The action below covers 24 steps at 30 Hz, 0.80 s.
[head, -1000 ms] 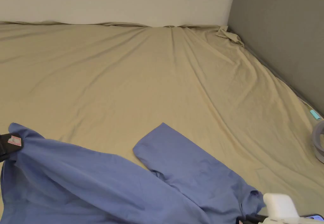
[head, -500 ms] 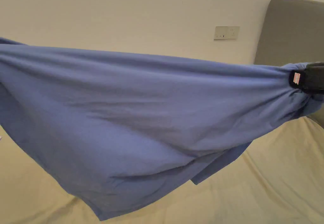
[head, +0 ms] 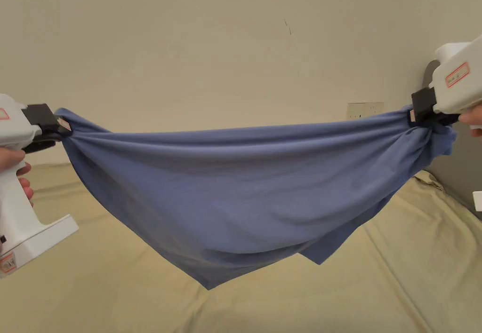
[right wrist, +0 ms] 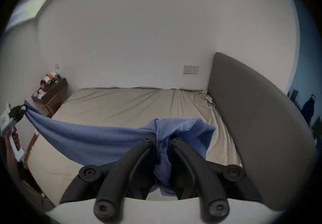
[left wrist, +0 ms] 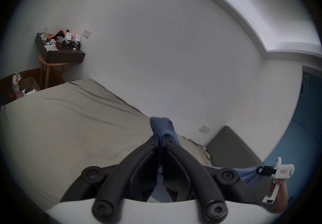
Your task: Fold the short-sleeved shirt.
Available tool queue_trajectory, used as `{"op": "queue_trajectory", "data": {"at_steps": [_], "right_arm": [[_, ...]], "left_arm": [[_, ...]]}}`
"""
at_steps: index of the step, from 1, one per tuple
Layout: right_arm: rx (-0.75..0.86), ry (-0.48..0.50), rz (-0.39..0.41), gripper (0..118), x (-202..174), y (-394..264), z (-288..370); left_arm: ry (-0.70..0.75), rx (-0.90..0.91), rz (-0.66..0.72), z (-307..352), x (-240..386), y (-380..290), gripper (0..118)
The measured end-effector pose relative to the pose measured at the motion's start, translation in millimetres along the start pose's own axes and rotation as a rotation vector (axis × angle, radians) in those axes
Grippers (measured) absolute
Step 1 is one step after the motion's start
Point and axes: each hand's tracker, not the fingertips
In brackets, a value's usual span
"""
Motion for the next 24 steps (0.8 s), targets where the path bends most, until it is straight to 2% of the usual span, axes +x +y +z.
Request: {"op": "queue_trajectory", "data": {"at_steps": [4,8,11,14,15,18,20,22,24], "right_arm": [[-0.082,0.024,-0.015,14,-6,-54,-45],[-0.124,0.044,0.036,14,-13,-142,-77],[-0.215,0.074,-0.013,14,-19,-219,-82],[-0.302,0.124,-0.047,14,-12,-289,-78],[-0.358,0.148,-0.038,14,-12,-311,-75],[-0.481,0.122,0.119,14,-16,-375,-60],[-0.504,0.172,0.157,14,-16,-405,-44],[-0.5,0.175,0.135,13,-16,-422,-23],[-0.54,0.191,0.054,13,-10,-426,-6]], "left_arm": [[0.042,-0.112,0.04,-21,-30,-47,1],[0.097,-0.256,0.07,-25,-71,-118,1],[0.132,-0.383,0.025,-12,-99,-172,1],[0.128,-0.444,0.059,17,-126,-214,1],[0.123,-0.464,0.08,28,-135,-224,1],[0.098,-0.517,0.165,62,-163,-249,1],[0.083,-0.539,0.223,83,-176,-262,1],[0.095,-0.543,0.21,99,-182,-266,1],[0.084,-0.57,0.179,115,-182,-269,1]]}}
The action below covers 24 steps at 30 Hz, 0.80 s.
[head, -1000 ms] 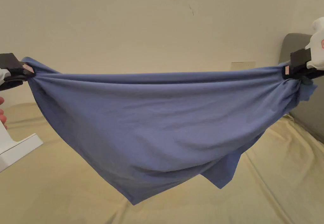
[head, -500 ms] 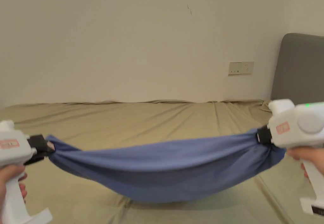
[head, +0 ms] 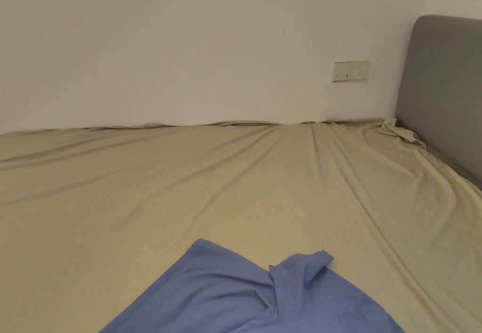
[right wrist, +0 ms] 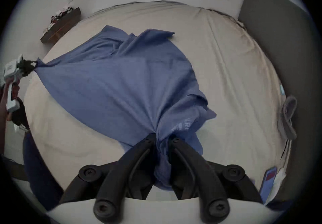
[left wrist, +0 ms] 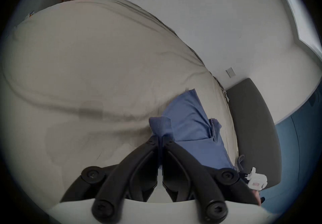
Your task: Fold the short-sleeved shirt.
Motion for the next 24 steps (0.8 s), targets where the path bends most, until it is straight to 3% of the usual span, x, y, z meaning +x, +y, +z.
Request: {"op": "queue_trajectory", "data": {"at_steps": [2,5,10,12,15,17,18,19,20,21,22,24], "right_arm": [[-0.019,0.027,-0.033,13,1,-10,16],[-0.073,0.024,-0.013,13,2,-22,18],[-0.161,0.017,-0.052,13,4,-42,-20],[-0.177,-0.007,-0.027,13,-2,-47,-36],[-0.172,-0.027,-0.026,13,-5,-46,-42],[-0.18,-0.051,-0.025,20,-7,-43,-37],[-0.179,-0.051,-0.018,25,-8,-42,-35],[-0.177,-0.054,-0.018,37,-9,-40,-28],[-0.164,-0.049,-0.016,74,-7,-36,-18],[-0.073,-0.054,-0.024,101,-7,-31,2],[0.039,-0.077,-0.041,112,-8,-24,23],[0.27,-0.059,-0.081,113,-10,-11,70]], "left_arm": [[-0.005,-0.019,-0.003,7,-4,-6,1],[0.053,-0.093,-0.035,4,-14,-19,1],[0.204,-0.211,-0.064,-26,-46,-38,1],[0.269,-0.249,-0.071,-41,-61,-46,1],[0.205,-0.183,0.02,-40,-67,-49,1],[0.239,-0.186,-0.016,-39,-55,-50,4],[0.246,-0.179,-0.099,-35,-48,-51,17],[0.235,-0.17,-0.156,-31,-38,-49,49],[0.228,-0.149,-0.18,-23,-26,-45,107],[0.214,-0.117,-0.195,-9,-13,-41,118],[0.141,-0.058,-0.222,16,-1,-41,117],[-0.034,0.161,-0.282,55,25,-23,118]]}}
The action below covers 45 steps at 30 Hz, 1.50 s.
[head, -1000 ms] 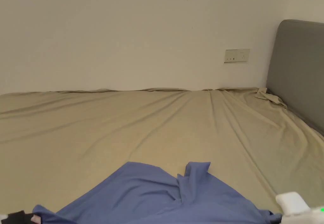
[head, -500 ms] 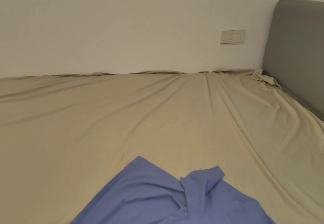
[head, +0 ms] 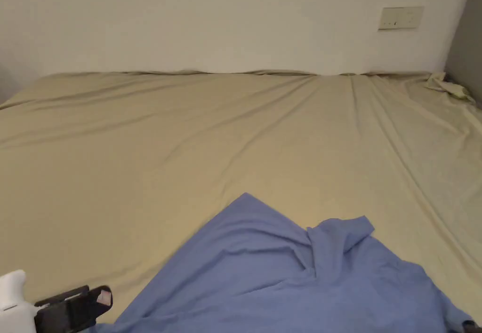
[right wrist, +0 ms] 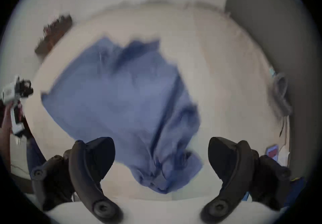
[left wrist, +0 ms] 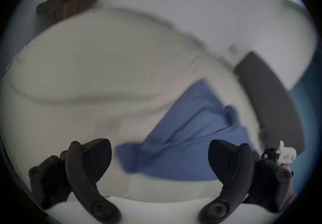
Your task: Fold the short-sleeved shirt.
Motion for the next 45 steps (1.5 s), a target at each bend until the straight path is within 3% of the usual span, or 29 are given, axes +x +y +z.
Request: {"op": "queue_trajectory", "data": {"at_steps": [3,6,7,8,9,10,13,18,19,20,21,25,28,29,30,31,32,34,35,36,37,38,40,42,45], "right_arm": [[0.256,0.006,-0.094,118,-16,27,52],[0.387,0.014,-0.178,117,-44,30,70],[0.359,0.026,-0.166,110,-54,27,70],[0.341,0.028,-0.157,70,-64,25,68],[0.326,0.034,-0.139,12,-75,22,61],[0.329,0.049,-0.102,3,-87,16,58],[0.32,0.062,-0.043,3,-107,8,49],[0.319,0.1,-0.039,3,-107,13,46],[0.317,0.098,-0.037,3,-106,15,45],[0.315,0.09,-0.039,3,-104,17,45],[0.312,0.085,-0.043,3,-101,18,44],[0.298,0.055,-0.063,3,-90,19,40],[0.259,0.016,-0.069,3,-80,17,31],[0.249,0.007,-0.068,3,-76,16,27],[0.235,0.001,-0.064,3,-71,16,21],[0.219,-0.002,-0.063,3,-65,18,12],[0.196,-0.007,-0.06,3,-59,23,3],[0.158,-0.033,-0.04,3,-38,33,-24],[0.136,-0.036,-0.032,5,-29,41,-40],[0.113,-0.044,-0.029,25,-16,48,-58],[0.073,-0.046,-0.033,65,-2,54,-80],[0.012,-0.041,-0.028,118,8,63,-102],[-0.165,-0.011,-0.07,117,26,75,-149],[-0.185,0.023,-0.089,118,35,75,-196],[-0.318,-0.127,0.06,118,28,74,-230]], "left_arm": [[0.021,0.235,-0.1,46,26,-8,118],[0.176,0.172,-0.136,46,40,-25,118],[0.247,0.074,-0.109,41,39,-33,118],[0.263,0.006,-0.049,33,34,-44,79],[0.222,-0.029,0.005,26,27,-55,14],[0.175,-0.039,0.055,20,18,-64,0],[0.257,-0.132,0.048,-1,-1,-82,0],[0.372,-0.134,-0.002,-42,-14,-74,3],[0.405,-0.132,-0.026,-54,-19,-74,36],[0.424,-0.175,-0.035,-68,-27,-75,107],[0.413,-0.28,-0.029,-81,-33,-81,118],[0.406,-0.345,0.067,-132,-65,-107,118],[0.401,-0.288,0.02,-107,-43,-80,116],[0.389,-0.262,0.004,-102,-40,-77,93],[0.433,-0.219,-0.027,-101,-38,-80,58],[0.463,-0.179,-0.06,-91,-36,-76,8],[0.337,-0.166,-0.001,-86,-37,-75,1],[0.231,-0.121,0.081,-75,-30,-73,1],[0.248,-0.107,0.023,-69,-26,-70,1],[0.224,-0.09,0.022,-64,-21,-70,1],[0.197,-0.078,0.04,-57,-9,-68,1],[0.172,-0.074,0.06,-50,4,-66,1],[0.145,-0.065,0.079,-43,16,-66,1],[0.145,-0.058,0.072,-39,7,-53,1],[0.155,-0.052,0.038,-35,14,-47,1]]}}
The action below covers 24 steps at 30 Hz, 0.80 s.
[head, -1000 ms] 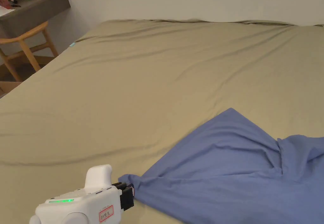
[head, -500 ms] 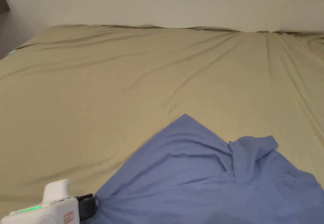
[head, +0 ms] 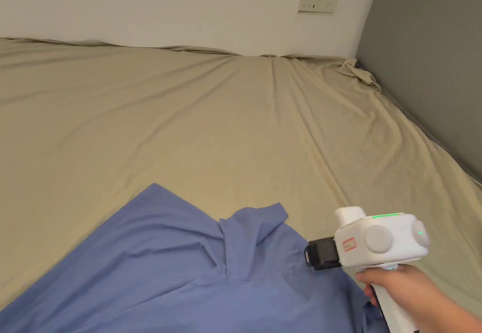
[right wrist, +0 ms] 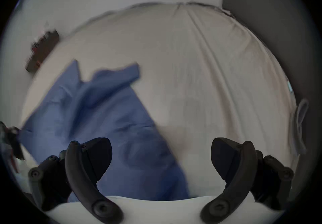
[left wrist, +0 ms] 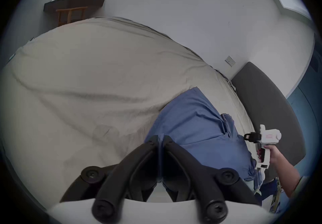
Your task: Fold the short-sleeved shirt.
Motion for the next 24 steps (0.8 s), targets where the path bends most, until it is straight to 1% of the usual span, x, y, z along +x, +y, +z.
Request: {"op": "queue_trajectory", "data": {"at_steps": [1,2,3,4,5,6,7,8,9,10,11,13,14,15,16,17,18,19,20,21,23,24], "right_arm": [[-0.017,-0.061,0.054,118,-8,0,-7],[-0.027,-0.091,0.081,116,-14,-2,-11],[-0.039,-0.079,0.114,114,-20,-4,-13],[-0.013,-0.059,0.106,107,-27,-3,-6],[-0.004,-0.067,0.094,100,-30,-2,3],[-0.002,-0.05,0.092,84,-33,-3,10],[0.026,-0.013,0.098,37,-38,-5,18],[0.032,0.006,0.111,4,-43,-8,21],[0.028,-0.019,0.126,4,-49,-14,26],[0.024,-0.003,0.137,4,-51,-18,31],[0.06,0.062,0.097,4,-48,-22,38],[0.172,0.186,-0.043,4,-39,-30,62],[0.252,0.239,-0.098,4,-32,-32,80],[0.336,0.275,-0.124,4,-26,-35,99],[0.417,0.281,-0.122,4,-22,-38,125],[0.479,0.198,-0.076,4,-24,-37,143],[0.5,0.058,0.017,4,-30,-34,161],[0.508,-0.026,0.124,4,-35,-31,175],[0.537,-0.053,0.18,4,-38,-27,188],[0.594,-0.07,0.19,4,-38,-26,205],[0.671,-0.089,0.165,4,-36,-22,239],[0.714,-0.13,0.152,4,-31,-22,255]], "left_arm": [[0.006,-0.005,-0.009,-3,-7,1,1],[0.011,-0.007,-0.015,-3,-7,3,1],[0.019,-0.009,-0.02,-4,-8,4,1],[0.023,-0.01,-0.02,-4,-9,5,1],[0.027,-0.012,-0.02,-9,-19,5,1],[0.03,-0.015,-0.021,-10,-22,6,1],[0.035,-0.017,-0.022,-12,-24,6,1],[0.038,-0.019,-0.022,-13,-25,7,1],[0.038,-0.022,-0.022,-11,-9,-1,1],[0.034,-0.026,-0.022,-13,-8,-2,1],[0.028,-0.031,-0.02,-14,-8,-2,1],[-0.001,-0.042,-0.008,-14,-3,-5,1],[-0.013,-0.041,0.005,-13,-3,-6,1],[-0.03,-0.039,0.022,-11,-3,-4,1],[-0.048,-0.036,0.038,-9,-4,-1,1],[-0.059,-0.029,0.052,-9,-7,2,1],[-0.059,-0.023,0.067,-11,-7,8,1],[-0.041,-0.022,0.078,-14,-4,14,1],[-0.023,-0.022,0.08,-18,-1,20,1],[-0.021,-0.017,0.075,-24,-4,28,1],[-0.049,0.001,0.085,-24,3,42,1],[-0.09,0.022,0.099,-22,8,52,1]]}}
